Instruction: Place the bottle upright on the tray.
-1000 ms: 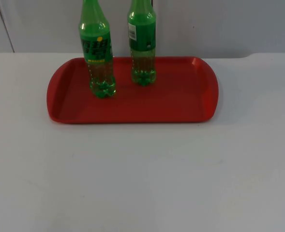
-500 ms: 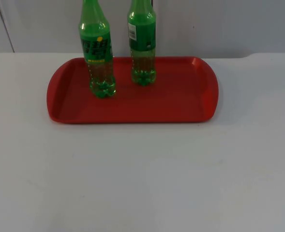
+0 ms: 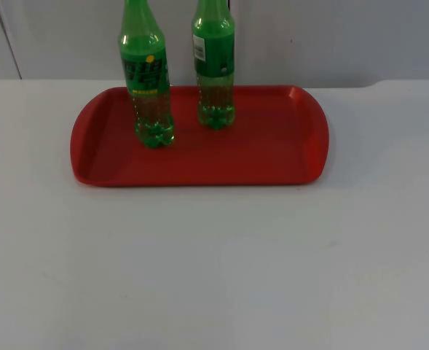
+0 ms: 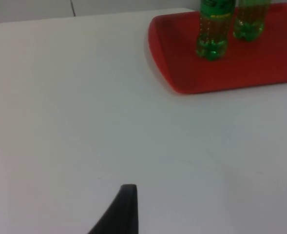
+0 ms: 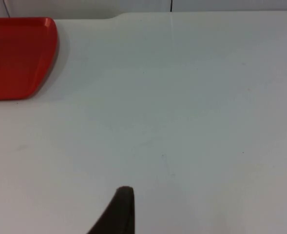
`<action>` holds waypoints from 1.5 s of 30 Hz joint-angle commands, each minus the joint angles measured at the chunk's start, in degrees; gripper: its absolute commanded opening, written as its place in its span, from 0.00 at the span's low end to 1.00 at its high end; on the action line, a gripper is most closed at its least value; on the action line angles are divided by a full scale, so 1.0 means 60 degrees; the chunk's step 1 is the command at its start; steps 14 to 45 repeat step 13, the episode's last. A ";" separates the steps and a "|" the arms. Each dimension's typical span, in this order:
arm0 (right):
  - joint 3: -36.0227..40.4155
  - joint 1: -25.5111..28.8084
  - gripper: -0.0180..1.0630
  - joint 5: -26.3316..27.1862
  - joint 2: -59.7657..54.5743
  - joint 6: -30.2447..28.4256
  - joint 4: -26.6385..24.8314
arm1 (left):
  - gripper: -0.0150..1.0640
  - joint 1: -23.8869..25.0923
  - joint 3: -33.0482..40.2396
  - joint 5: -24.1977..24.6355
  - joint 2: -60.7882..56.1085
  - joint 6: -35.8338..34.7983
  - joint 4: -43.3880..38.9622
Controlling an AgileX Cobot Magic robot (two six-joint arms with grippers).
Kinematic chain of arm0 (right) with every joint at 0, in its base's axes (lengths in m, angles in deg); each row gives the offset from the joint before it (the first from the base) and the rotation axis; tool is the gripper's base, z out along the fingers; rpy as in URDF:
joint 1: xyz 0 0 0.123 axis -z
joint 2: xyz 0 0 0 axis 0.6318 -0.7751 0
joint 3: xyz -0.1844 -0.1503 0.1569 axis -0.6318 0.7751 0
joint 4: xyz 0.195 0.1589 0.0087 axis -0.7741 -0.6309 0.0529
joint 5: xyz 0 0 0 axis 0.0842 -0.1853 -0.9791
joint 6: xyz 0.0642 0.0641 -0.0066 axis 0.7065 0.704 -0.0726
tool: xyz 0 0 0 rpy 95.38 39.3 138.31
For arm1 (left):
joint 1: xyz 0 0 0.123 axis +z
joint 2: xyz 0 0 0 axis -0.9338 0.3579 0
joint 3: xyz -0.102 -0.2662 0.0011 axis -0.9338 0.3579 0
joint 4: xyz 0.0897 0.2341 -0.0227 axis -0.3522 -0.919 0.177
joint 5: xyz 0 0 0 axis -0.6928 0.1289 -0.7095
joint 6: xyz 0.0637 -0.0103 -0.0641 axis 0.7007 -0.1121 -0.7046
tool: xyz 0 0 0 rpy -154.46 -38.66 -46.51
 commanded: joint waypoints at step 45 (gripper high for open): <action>0.0038 0.0039 0.90 0.0074 0.0022 -0.0014 0.0060 | 0.99 0.1475 0.0027 -0.0007 -0.0042 0.0003 -0.0045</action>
